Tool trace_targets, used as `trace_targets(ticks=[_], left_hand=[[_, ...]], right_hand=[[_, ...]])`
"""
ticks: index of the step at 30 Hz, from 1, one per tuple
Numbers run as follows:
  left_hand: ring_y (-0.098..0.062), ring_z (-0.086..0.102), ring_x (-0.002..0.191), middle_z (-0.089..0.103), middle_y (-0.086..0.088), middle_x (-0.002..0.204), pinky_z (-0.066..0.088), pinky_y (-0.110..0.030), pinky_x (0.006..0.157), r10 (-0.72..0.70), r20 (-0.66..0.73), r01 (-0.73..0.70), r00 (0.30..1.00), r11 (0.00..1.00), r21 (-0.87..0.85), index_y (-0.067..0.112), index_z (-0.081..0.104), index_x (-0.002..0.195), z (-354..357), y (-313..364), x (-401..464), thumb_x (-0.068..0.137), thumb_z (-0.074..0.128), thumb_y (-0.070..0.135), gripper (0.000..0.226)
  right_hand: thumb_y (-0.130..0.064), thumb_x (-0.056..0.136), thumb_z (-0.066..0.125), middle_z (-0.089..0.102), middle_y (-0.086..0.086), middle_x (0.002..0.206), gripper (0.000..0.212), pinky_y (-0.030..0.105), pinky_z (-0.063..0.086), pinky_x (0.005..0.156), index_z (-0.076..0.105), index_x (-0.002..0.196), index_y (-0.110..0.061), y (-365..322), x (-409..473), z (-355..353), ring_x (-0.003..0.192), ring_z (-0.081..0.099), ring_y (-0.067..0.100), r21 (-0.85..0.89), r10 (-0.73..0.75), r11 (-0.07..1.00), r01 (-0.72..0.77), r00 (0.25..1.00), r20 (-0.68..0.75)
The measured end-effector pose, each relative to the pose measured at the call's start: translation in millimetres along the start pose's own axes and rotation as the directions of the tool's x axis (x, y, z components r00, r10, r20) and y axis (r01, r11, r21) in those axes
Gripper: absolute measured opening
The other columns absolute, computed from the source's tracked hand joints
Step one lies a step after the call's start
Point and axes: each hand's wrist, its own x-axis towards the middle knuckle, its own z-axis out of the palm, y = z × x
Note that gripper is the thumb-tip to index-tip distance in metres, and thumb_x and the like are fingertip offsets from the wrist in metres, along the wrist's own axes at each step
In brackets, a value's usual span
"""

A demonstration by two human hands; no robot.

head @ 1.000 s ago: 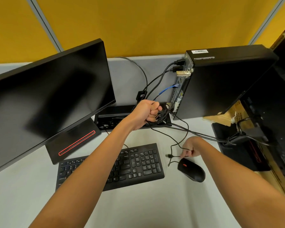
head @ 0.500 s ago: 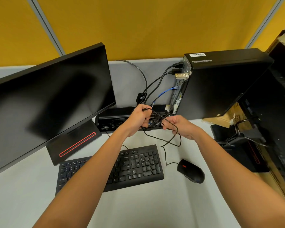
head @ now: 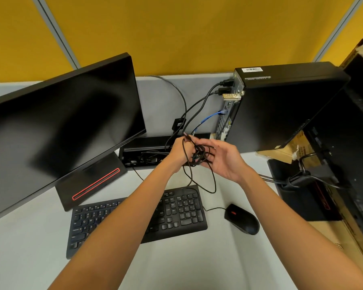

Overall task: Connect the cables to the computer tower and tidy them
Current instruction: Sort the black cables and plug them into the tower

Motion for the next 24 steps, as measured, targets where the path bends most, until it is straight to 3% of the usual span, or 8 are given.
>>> trace_targets(ticks=[2,4,8,12,15,19,22,24], left_hand=[[-0.021,0.060,0.080,0.064,-0.007,0.084,0.050,-0.029,0.063,-0.027,-0.081,0.031,0.996,0.998,0.054,0.013,0.067,0.092,4.0,-3.5,5.7,0.091,0.043,0.009,0.024],[-0.024,0.057,0.079,0.064,-0.010,0.083,0.048,-0.037,0.072,0.002,-0.135,0.011,0.991,0.995,0.095,0.011,0.066,0.083,6.7,-3.0,5.9,0.086,0.048,0.014,0.019],[-0.021,0.050,0.060,0.054,-0.003,0.057,0.039,-0.031,0.059,0.004,-0.204,-0.019,0.979,0.997,-0.073,0.013,0.058,0.064,7.9,1.7,7.5,0.080,0.050,0.020,0.019],[-0.016,0.045,0.051,0.047,0.001,0.050,0.036,-0.026,0.052,-0.018,-0.237,-0.044,0.971,0.965,-0.257,0.014,0.051,0.060,12.1,8.8,9.0,0.083,0.045,0.008,0.024],[-0.008,0.032,0.033,0.037,0.007,0.038,0.023,-0.016,0.036,-0.152,-0.154,0.065,0.976,0.884,-0.463,0.015,0.044,0.064,8.1,11.5,4.5,0.088,0.035,0.006,0.028],[-0.010,0.025,0.033,0.035,-0.001,0.040,0.021,-0.018,0.039,-0.209,-0.030,0.156,0.978,0.814,-0.559,0.008,0.048,0.064,1.5,10.4,3.0,0.089,0.023,0.009,0.035],[-0.013,0.029,0.037,0.041,-0.006,0.049,0.027,-0.018,0.041,-0.253,-0.005,0.205,0.967,0.794,-0.572,0.002,0.054,0.070,2.4,9.3,3.2,0.091,0.026,0.018,0.038],[-0.011,0.030,0.035,0.042,-0.005,0.054,0.026,-0.016,0.036,-0.258,-0.006,0.214,0.966,0.813,-0.541,0.005,0.052,0.071,3.7,6.3,4.2,0.091,0.033,0.022,0.032]], right_hand=[[-0.022,0.089,0.058,0.060,0.016,0.106,0.045,0.042,0.050,0.091,0.045,0.132,-0.017,-2.9,-1.8,2.6,0.091,0.061,0.022,-0.100,-0.024,0.995,0.022,1.000,-0.018],[-0.022,0.092,0.061,0.061,0.012,0.111,0.045,0.039,0.051,0.091,0.043,0.133,-0.027,-6.6,-2.0,7.3,0.096,0.063,0.021,-0.359,-0.008,0.933,0.015,1.000,0.022],[-0.024,0.100,0.049,0.067,0.000,0.090,0.024,0.039,0.051,0.088,0.056,0.123,-0.026,-11.7,0.2,16.4,0.086,0.064,0.010,-0.493,-0.105,0.863,0.105,0.994,0.028],[-0.014,0.099,0.050,0.064,0.006,0.092,0.021,0.039,0.052,0.084,0.065,0.112,-0.020,-7.7,8.0,21.5,0.086,0.060,0.015,-0.583,-0.297,0.784,0.214,0.953,-0.050],[-0.008,0.097,0.050,0.063,0.000,0.091,0.020,0.026,0.053,0.074,0.063,0.108,-0.020,-7.1,8.1,24.1,0.079,0.058,0.009,-0.749,-0.401,0.602,0.276,0.916,0.015],[-0.003,0.095,0.050,0.061,0.001,0.098,0.022,0.012,0.044,0.073,0.061,0.105,-0.018,-5.1,7.0,21.4,0.082,0.057,0.012,-0.919,-0.489,0.266,0.292,0.862,0.132],[-0.003,0.091,0.051,0.055,0.002,0.091,0.020,0.021,0.038,0.070,0.063,0.098,-0.017,-1.5,7.6,20.7,0.083,0.051,0.015,-0.971,-0.563,0.065,0.229,0.812,0.154],[-0.003,0.090,0.052,0.052,-0.001,0.091,0.019,0.027,0.042,0.071,0.063,0.097,-0.016,0.8,8.3,22.1,0.082,0.050,0.014,-0.980,-0.549,0.009,0.197,0.820,0.160]])
